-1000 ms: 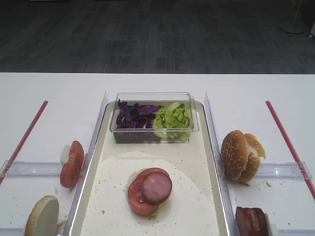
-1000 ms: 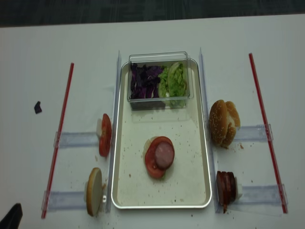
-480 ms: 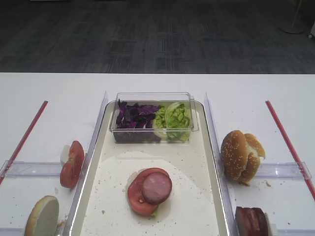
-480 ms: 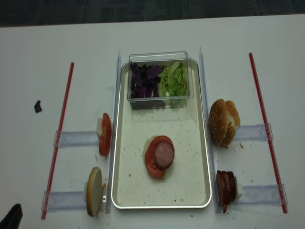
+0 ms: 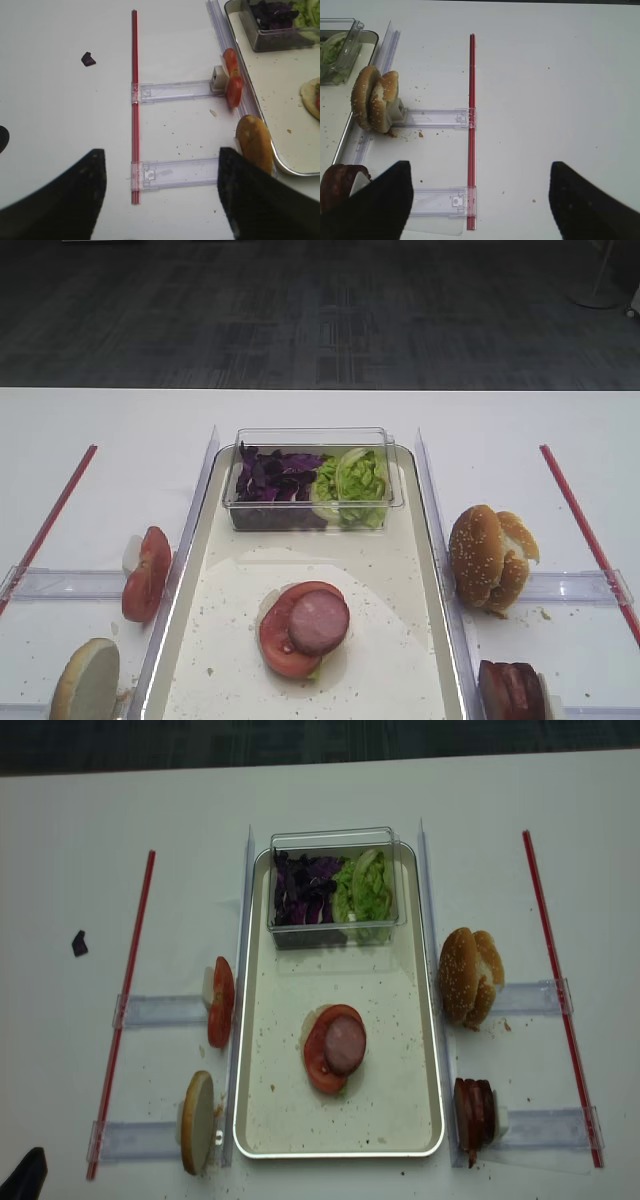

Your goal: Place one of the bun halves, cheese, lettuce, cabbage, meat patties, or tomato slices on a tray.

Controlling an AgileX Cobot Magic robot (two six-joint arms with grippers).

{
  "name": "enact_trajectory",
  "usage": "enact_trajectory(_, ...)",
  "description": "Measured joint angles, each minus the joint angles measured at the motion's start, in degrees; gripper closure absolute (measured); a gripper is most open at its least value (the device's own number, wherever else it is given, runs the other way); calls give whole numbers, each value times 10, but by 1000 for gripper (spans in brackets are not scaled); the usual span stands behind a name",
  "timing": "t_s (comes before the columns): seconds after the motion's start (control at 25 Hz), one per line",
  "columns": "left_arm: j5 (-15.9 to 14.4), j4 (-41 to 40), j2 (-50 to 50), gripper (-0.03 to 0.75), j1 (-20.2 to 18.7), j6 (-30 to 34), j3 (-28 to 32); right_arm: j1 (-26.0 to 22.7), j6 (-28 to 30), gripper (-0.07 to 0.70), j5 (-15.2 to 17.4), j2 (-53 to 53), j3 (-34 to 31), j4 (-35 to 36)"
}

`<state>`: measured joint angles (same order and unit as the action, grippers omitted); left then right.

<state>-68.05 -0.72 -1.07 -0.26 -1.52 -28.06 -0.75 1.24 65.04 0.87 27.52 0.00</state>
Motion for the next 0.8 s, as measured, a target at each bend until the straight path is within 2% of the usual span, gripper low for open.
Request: enact_trajectory(0.8,0,0,0,277,0,0,0,0,-2,53,0,0,0,0)
